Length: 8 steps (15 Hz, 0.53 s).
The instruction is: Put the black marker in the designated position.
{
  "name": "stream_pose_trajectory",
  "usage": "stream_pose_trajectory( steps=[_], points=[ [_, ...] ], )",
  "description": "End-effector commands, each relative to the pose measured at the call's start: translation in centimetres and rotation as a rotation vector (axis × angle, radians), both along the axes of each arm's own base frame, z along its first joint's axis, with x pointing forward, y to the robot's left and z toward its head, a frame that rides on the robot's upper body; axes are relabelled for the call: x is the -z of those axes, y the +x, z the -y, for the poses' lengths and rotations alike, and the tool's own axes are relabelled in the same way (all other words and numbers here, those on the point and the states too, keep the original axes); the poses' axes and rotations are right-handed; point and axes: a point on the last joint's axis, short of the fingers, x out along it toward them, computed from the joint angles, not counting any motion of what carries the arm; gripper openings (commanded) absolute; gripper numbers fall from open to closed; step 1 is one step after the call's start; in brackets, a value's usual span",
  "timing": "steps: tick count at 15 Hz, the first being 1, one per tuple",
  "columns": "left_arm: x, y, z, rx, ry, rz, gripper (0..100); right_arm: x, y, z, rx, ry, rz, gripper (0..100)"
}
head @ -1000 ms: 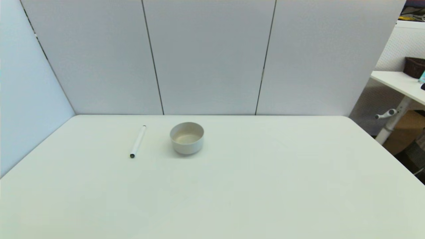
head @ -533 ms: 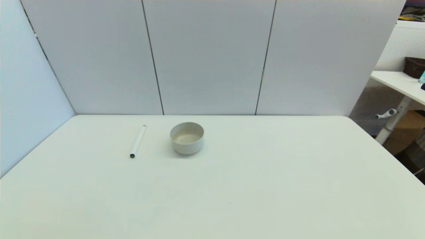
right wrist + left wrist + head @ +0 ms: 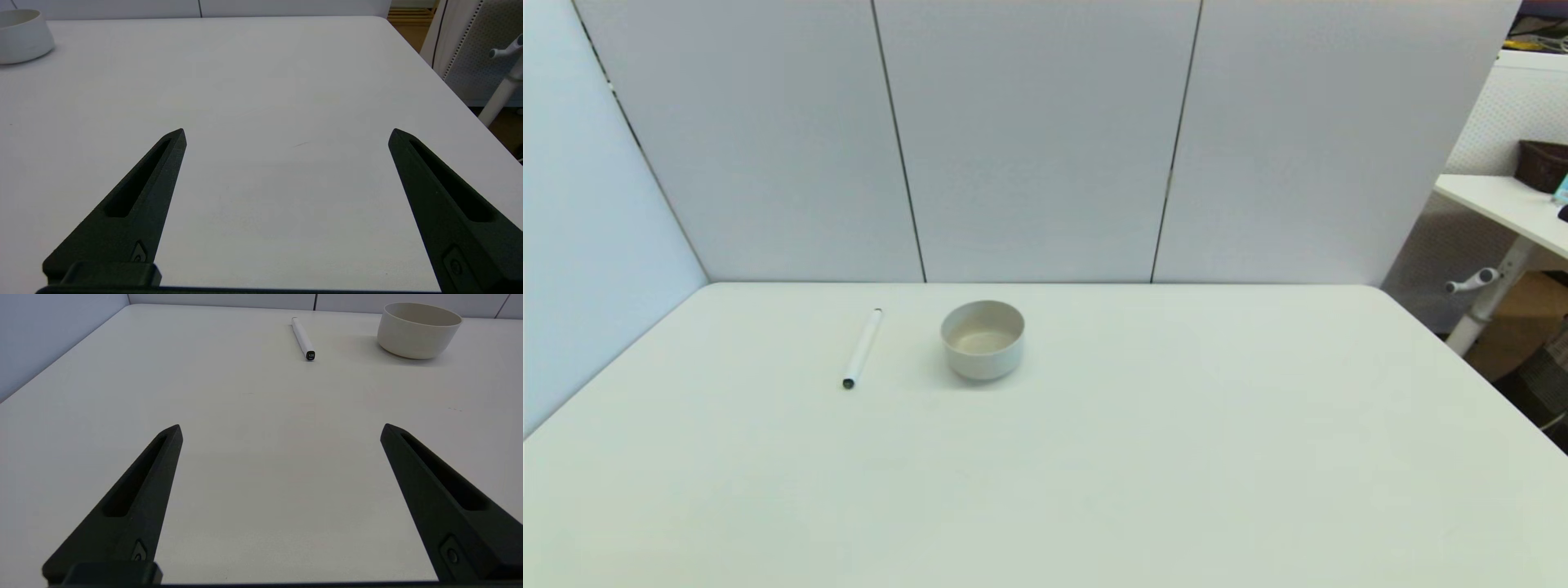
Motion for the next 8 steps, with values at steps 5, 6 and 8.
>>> stream_pose_trajectory(
  steps=[5, 6, 8],
  points=[
    [0.00, 0.01, 0.00, 0.000, -0.001, -0.001, 100, 0.01, 0.01, 0.00, 0.000, 0.003, -0.001, 100],
    [0.00, 0.01, 0.00, 0.000, -0.001, -0.001, 100, 0.01, 0.01, 0.00, 0.000, 0.002, -0.001, 100],
    [0.00, 0.01, 0.00, 0.000, -0.001, -0.001, 100, 0.01, 0.01, 0.00, 0.000, 0.003, -0.001, 100]
  ],
)
